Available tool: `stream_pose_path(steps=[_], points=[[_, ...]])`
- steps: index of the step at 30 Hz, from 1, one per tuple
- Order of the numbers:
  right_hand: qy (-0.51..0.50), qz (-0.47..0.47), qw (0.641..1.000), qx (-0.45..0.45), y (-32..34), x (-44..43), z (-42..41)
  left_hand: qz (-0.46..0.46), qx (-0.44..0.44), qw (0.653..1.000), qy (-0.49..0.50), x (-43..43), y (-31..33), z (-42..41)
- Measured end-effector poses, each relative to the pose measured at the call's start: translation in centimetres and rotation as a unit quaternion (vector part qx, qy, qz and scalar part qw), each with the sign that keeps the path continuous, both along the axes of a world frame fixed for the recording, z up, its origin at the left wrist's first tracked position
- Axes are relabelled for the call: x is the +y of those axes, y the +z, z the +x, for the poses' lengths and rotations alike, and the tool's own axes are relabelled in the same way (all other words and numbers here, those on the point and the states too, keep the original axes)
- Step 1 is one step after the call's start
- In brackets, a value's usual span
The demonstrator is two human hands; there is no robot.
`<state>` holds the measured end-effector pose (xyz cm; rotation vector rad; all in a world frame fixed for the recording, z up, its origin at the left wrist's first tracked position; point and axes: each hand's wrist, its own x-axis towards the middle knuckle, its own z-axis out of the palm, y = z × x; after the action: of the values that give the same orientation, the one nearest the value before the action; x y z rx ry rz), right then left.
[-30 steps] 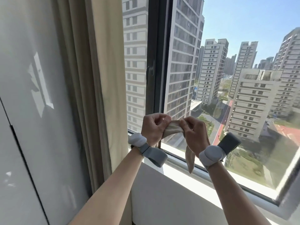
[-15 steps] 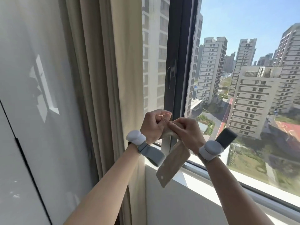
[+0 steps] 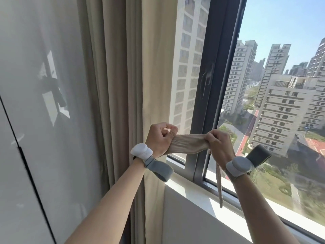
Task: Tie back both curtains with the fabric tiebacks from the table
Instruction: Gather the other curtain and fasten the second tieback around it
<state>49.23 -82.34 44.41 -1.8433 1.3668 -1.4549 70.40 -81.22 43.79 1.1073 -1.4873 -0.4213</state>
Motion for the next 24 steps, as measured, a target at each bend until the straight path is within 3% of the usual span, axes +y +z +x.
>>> stream_pose_path(steps=[4,8,11,17,24], points=[[0.078,0.057,0.995,0.008,-0.5,-2.4,1.7,-0.028,-0.029,0.999,0.003,-2.5,0.4,1.0],[0.255,0.131,0.958,-0.006,-0.2,-4.9,4.4,-0.011,-0.098,0.994,-0.040,-6.1,1.2,0.9],[0.308,0.129,0.943,0.014,-0.1,-6.2,6.2,-0.010,-0.127,0.991,-0.044,-7.5,1.7,0.7],[0.309,0.098,0.946,-0.018,0.0,-11.8,9.1,-0.080,-0.175,0.980,0.056,-11.5,2.6,3.1],[0.191,0.003,0.981,0.016,0.3,-16.5,13.1,-0.162,-0.192,0.947,0.199,-13.7,3.1,6.7]])
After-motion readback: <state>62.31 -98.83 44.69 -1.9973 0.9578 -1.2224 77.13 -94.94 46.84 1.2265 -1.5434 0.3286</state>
